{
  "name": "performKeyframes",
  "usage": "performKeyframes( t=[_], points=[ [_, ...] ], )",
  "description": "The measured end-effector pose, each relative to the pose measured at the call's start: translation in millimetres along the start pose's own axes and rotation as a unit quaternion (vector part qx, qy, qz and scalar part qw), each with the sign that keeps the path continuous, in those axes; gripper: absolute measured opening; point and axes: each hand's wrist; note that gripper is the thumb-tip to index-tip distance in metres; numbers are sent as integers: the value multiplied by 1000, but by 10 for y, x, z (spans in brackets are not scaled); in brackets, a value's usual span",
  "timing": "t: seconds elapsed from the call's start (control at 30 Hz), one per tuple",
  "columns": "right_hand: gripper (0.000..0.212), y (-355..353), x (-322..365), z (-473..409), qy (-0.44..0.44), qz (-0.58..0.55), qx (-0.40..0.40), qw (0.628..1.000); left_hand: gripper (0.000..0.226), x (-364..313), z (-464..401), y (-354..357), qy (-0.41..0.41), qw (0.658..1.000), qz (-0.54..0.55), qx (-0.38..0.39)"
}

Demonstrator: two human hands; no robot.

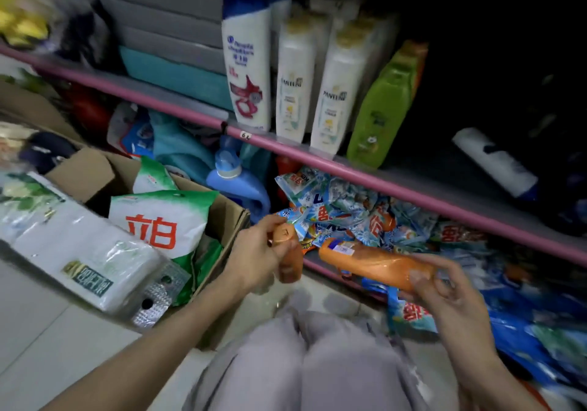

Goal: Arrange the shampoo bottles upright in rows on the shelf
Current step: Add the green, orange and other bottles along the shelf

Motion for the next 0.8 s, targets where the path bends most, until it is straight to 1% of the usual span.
performKeyframes(
  t=[0.07,0.13,0.2,0.27,0.37,0.47,0.53,0.57,0.7,0.73,0.8],
  points=[
    [20,-197,341,64,-38,-36,-21,998,42,-270,15,-173,31,999,26,-20],
    [20,-377,591,56,-54,-86,-47,994,39,-509,55,-322,59,995,66,-41],
    [20,-519,742,-4,-59,-134,-84,986,37,-734,102,-449,81,990,100,-53],
    [18,-594,813,-107,-69,-148,-123,979,35,-953,148,-551,98,982,151,-52],
    [14,-623,781,-289,-53,-163,-174,970,33,-1250,210,-661,96,968,228,-46],
    [17,-590,711,-465,-13,-168,-206,964,31,-1471,264,-732,104,954,281,-35],
    [25,-575,687,-568,29,-185,-206,960,28,-1568,302,-764,123,949,290,-24],
    [33,-575,682,-619,53,-196,-198,959,26,-1600,320,-776,134,947,290,-17],
    [72,-552,770,-655,115,-202,-159,960,23,-1673,360,-792,155,942,299,10],
    [78,-544,819,-637,122,-210,-155,958,22,-1689,359,-796,153,940,304,12],
    [83,-535,894,-605,141,-231,-143,952,20,-1721,350,-794,143,938,314,12]
  ],
)
Point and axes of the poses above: each hand's wrist, its own z-axis away from the middle knuckle, its own y-axis out of the palm, x = y × z, and after that the axes turned 5 degrees about -x, right-handed
